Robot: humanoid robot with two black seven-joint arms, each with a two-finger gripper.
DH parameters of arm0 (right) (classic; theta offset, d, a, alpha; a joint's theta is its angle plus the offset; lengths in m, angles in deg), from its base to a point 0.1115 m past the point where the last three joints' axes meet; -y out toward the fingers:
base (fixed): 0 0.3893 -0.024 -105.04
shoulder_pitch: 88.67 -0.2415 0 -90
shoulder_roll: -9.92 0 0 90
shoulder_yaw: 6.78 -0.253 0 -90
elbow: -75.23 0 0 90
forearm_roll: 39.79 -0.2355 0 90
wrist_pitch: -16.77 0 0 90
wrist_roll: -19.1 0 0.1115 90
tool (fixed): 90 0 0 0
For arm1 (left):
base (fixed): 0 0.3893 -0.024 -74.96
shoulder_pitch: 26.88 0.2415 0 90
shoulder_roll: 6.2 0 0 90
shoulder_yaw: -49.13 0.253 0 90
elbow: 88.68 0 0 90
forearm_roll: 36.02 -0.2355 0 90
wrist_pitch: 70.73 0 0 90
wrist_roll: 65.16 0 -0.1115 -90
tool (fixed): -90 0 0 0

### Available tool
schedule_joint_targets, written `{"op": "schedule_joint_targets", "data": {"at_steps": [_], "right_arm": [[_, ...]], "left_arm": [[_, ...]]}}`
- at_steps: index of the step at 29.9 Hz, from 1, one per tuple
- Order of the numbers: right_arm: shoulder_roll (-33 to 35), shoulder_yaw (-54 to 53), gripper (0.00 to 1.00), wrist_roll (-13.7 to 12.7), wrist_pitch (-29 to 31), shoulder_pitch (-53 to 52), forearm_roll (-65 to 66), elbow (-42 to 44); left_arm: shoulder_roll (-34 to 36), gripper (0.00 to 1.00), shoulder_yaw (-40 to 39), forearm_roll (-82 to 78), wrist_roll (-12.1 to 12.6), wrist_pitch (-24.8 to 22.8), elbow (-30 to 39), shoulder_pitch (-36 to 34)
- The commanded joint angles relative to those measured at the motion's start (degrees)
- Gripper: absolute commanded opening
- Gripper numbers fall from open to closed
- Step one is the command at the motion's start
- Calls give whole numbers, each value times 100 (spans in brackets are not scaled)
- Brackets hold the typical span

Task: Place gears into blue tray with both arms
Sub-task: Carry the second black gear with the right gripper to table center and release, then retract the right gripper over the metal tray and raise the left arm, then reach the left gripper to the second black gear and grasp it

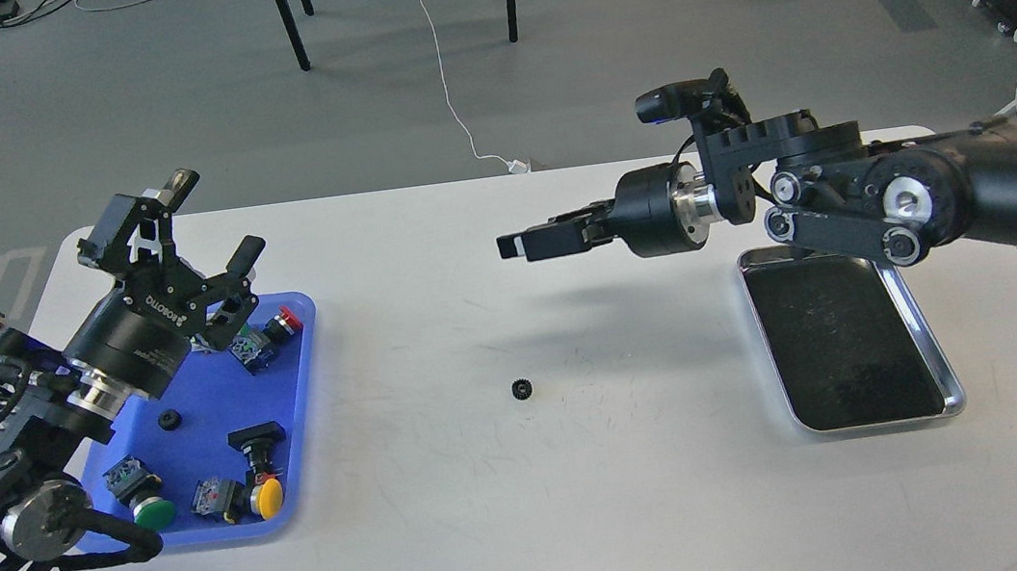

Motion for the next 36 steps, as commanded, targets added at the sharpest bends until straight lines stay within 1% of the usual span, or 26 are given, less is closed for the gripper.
{"op": "schedule_joint_targets", "data": {"at_steps": [1,3,6,9,11,14,16,18,20,23,26,28,32,36], "right_arm": [[598,-842,96,0,1,750,-1236,-88],[775,-1388,96,0,1,1243,-1773,-97],[934,-2476,97,0,44,2209,-2512,-106],[996,-3567,97,0,124,3097,-3075,-106],[996,-4147,97,0,395,3563,-3540,-88],[1004,-4658,97,0,896,4083,-4235,-53],[1022,-4861,97,0,1055,4303,-4473,-18],[1074,-4923,97,0,1073,4435,-4527,-18],[1101,-4923,97,0,1082,4549,-4536,-27],[1110,-4923,97,0,1082,4638,-4536,-36],[1180,-4923,97,0,1082,4647,-4536,-36],[1215,-4932,97,0,1082,4647,-4536,-27],[1224,-4932,97,0,1082,4655,-4536,-18],[1250,-4923,97,0,1082,4655,-4536,-18]], "left_arm": [[-22,98,-1,-551,0,-1,-1,-6],[-57,98,-9,-973,0,7,-1,-50],[-66,98,-1,-1868,0,7,34,-120],[-74,98,69,-3063,0,7,218,-339],[-92,98,96,-4090,0,7,315,-489],[-127,98,262,-5838,0,7,289,-830],[-319,98,779,-7208,0,42,202,-1400],[-469,98,1420,-8308,0,147,-26,-1980],[-662,97,2018,-9136,0,436,-324,-2429],[-1163,96,2678,-9687,0,833,-843,-2887],[-1454,94,3162,-9687,0,895,-1178,-3090],[-1577,92,3435,-9687,0,904,-1388,-3213],[-1919,87,3691,-9687,0,1027,-1881,-3284],[-2139,77,3866,-9687,0,1062,-2189,-3310]]}}
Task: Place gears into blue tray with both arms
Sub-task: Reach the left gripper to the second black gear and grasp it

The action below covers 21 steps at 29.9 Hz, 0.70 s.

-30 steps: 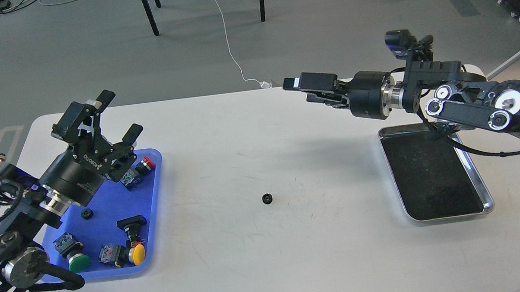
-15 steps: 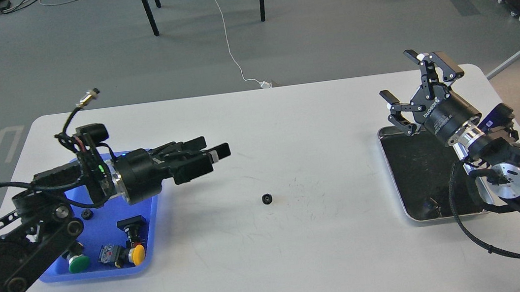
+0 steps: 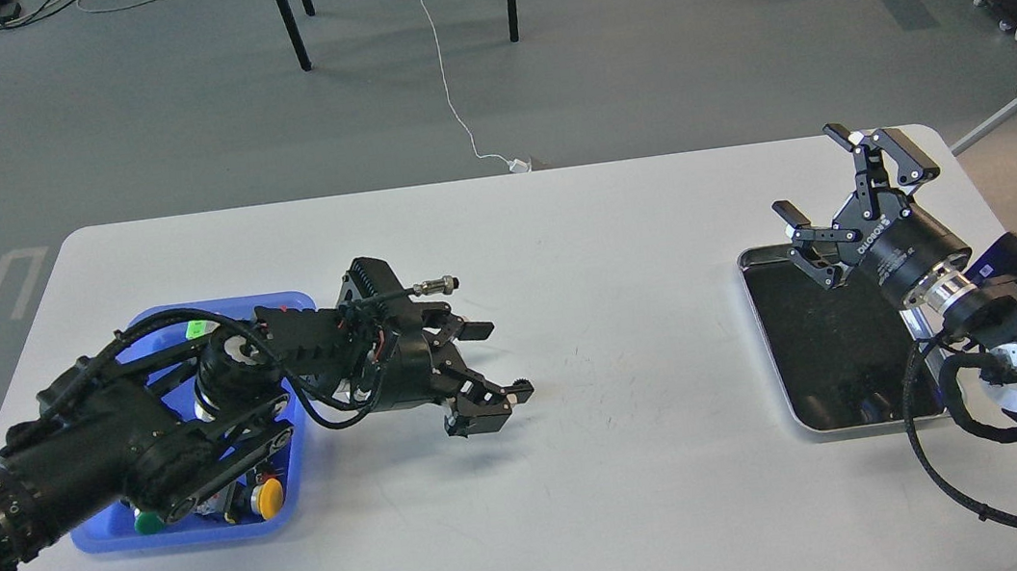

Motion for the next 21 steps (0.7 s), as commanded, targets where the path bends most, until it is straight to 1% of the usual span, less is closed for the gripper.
{"op": "schedule_joint_targets", "data": {"at_steps": [1,2,4,7,11,14,21], "right_arm": [[8,9,97,1,-1,1,1,1],[8,0,97,1,-10,1,1,1],[8,0,97,1,-10,1,1,1],[8,9,97,1,-10,1,1,1],[8,9,97,1,-10,1,1,1],[8,9,97,1,-10,1,1,1],[8,9,97,1,-18,1,1,10]], "left_arm": [[-180,75,165,1,0,21,-274,-42],[-215,71,235,1,0,21,-318,-51],[-233,67,289,1,0,21,-397,-42],[-338,63,324,1,0,21,-547,-51],[-461,62,341,1,0,21,-705,-103],[-470,53,342,1,0,21,-767,-103],[-470,52,500,1,0,30,-705,-121]]}}
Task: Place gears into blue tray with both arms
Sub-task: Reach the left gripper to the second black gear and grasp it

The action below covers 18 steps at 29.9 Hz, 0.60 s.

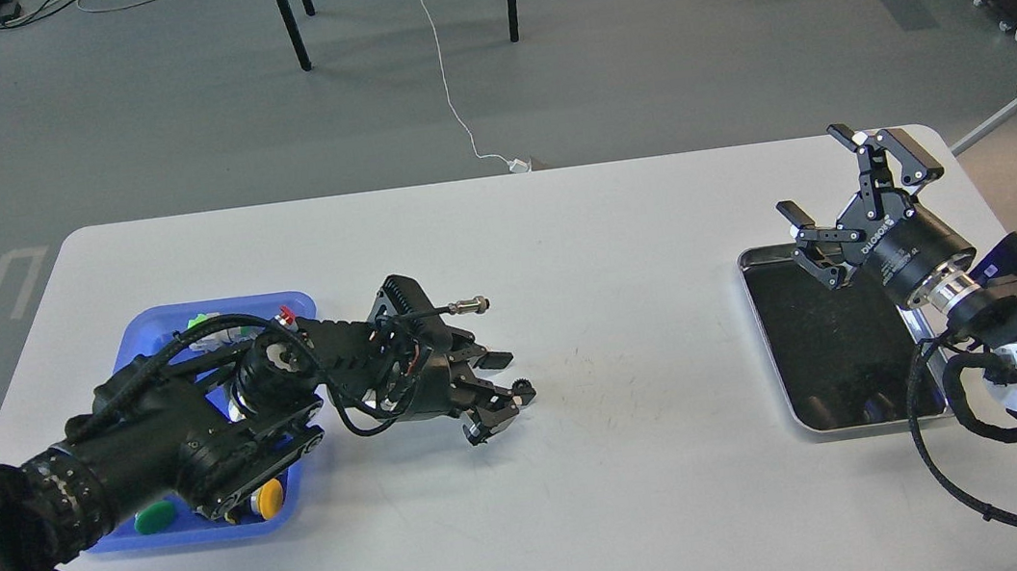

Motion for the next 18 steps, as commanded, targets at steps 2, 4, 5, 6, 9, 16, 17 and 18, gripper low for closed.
{"op": "schedule_joint_targets", "data": {"at_steps": [2,4,5,6,9,16,17,18], "right_arm": [[-1,0,97,0,-8,-9,1,-5],[-1,0,97,0,-8,-9,1,-5],[-1,0,97,0,-8,-9,1,-5],[-1,0,97,0,-8,-9,1,4],[8,0,97,0,-8,-9,1,4],[8,0,97,0,-17,0,1,4],[0,0,97,0,-17,0,1,4],[-1,0,97,0,-17,0,1,4]], "left_arm": [[-9,52,49,0,0,-7,66,13],[-9,52,49,0,0,-7,58,13],[-9,52,58,0,0,-7,40,13],[-9,51,58,0,0,-7,40,4],[-18,24,58,0,0,-7,23,-4],[-9,10,40,0,0,54,14,-13],[-9,10,40,0,0,80,22,-22],[-9,10,40,0,0,98,31,-22]]}}
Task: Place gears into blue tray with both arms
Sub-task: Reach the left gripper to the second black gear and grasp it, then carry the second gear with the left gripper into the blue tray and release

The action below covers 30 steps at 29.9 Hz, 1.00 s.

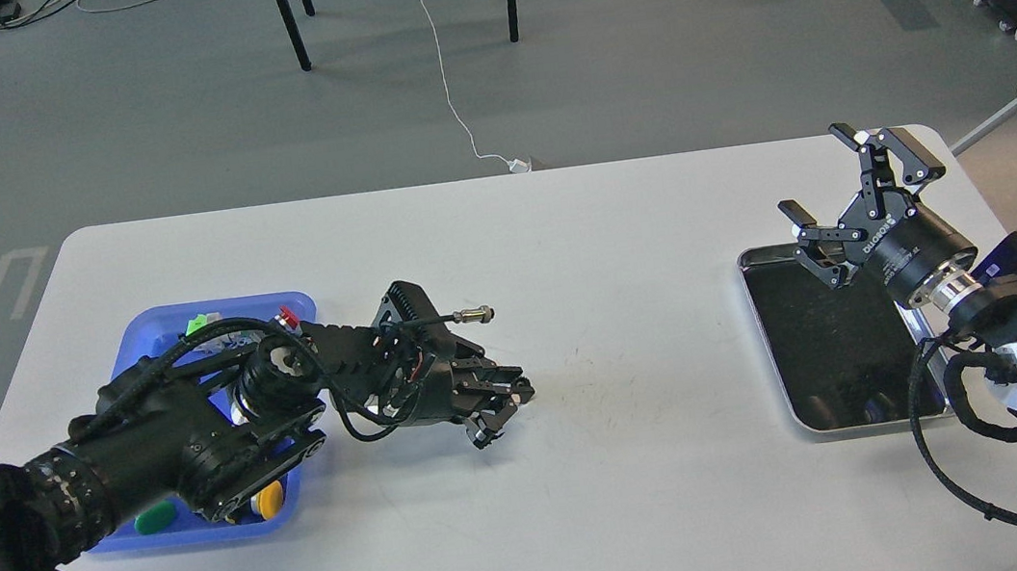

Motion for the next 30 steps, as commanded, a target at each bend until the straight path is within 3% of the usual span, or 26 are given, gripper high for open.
{"op": "schedule_joint_targets", "data": {"at_steps": [1,6,15,22,30], "right_arm": [[-9,0,97,0,-1,3,0,-8],[-9,0,97,0,-1,3,0,-8],[-45,44,97,0,-1,3,0,-26],[-97,52,97,0,-1,3,0,-43],[-106,70,97,0,8,3,0,-52]], "left_arm": [[1,10,-8,-1,0,69,35,-12],[229,10,-95,-1,0,78,288,-134],[2758,11,-271,369,0,-265,2003,-372],[4123,12,-447,731,0,-125,1969,145],[3835,12,-473,704,0,-1,1188,621]]}}
